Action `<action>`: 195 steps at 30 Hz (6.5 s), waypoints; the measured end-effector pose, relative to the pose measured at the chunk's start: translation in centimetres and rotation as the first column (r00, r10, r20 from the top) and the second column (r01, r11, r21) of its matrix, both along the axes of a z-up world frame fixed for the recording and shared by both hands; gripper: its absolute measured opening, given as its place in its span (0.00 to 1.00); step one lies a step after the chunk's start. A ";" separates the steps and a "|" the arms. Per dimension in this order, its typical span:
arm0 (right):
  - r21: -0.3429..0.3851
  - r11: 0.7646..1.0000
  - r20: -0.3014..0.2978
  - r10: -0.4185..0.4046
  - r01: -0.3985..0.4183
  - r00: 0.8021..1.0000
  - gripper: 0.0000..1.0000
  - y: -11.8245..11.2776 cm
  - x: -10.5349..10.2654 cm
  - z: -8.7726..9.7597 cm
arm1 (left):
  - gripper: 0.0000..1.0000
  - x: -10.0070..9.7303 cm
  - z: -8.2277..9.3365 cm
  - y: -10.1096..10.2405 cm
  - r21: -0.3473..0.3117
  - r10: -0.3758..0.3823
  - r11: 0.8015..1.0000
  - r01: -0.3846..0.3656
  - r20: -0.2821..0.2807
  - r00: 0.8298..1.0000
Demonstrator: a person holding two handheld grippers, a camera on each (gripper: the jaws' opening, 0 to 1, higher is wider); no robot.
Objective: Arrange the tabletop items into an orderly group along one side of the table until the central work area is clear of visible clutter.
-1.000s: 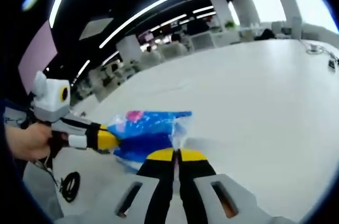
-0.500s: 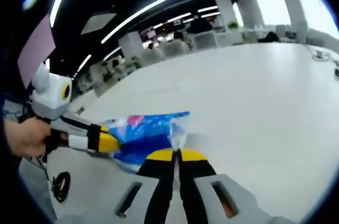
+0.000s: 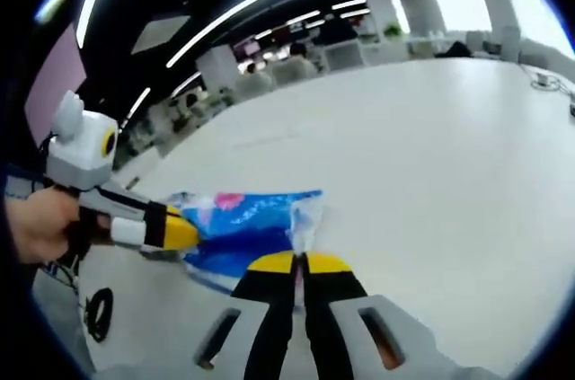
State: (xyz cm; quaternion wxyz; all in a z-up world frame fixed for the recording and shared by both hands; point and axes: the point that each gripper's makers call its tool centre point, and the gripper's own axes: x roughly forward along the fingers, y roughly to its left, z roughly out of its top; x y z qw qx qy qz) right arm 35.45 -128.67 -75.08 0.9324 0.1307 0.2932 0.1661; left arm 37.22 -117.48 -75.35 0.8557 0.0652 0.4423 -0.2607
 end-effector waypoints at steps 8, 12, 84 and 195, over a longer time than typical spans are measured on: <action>0.002 1.000 -0.005 0.001 -0.001 1.000 0.00 -0.1 -0.2 -0.1 | 0.09 -0.1 -0.1 0.0 0.020 0.017 1.000 -0.017 -0.005 1.000; -0.003 1.000 -0.010 0.001 -0.001 1.000 0.02 -0.1 -0.3 -0.1 | 0.11 -0.1 0.0 0.1 0.015 0.023 1.000 -0.023 -0.001 1.000; -0.136 0.991 0.277 0.036 0.003 0.960 0.72 2.5 -6.4 10.7 | 1.00 -9.2 9.9 10.1 -0.238 0.128 0.967 -0.085 0.169 0.977; 0.112 0.994 -0.337 0.054 -0.017 0.940 0.10 26.5 -20.4 -1.2 | 0.12 -17.3 -1.0 23.6 -0.148 0.037 0.988 -0.043 -0.044 0.998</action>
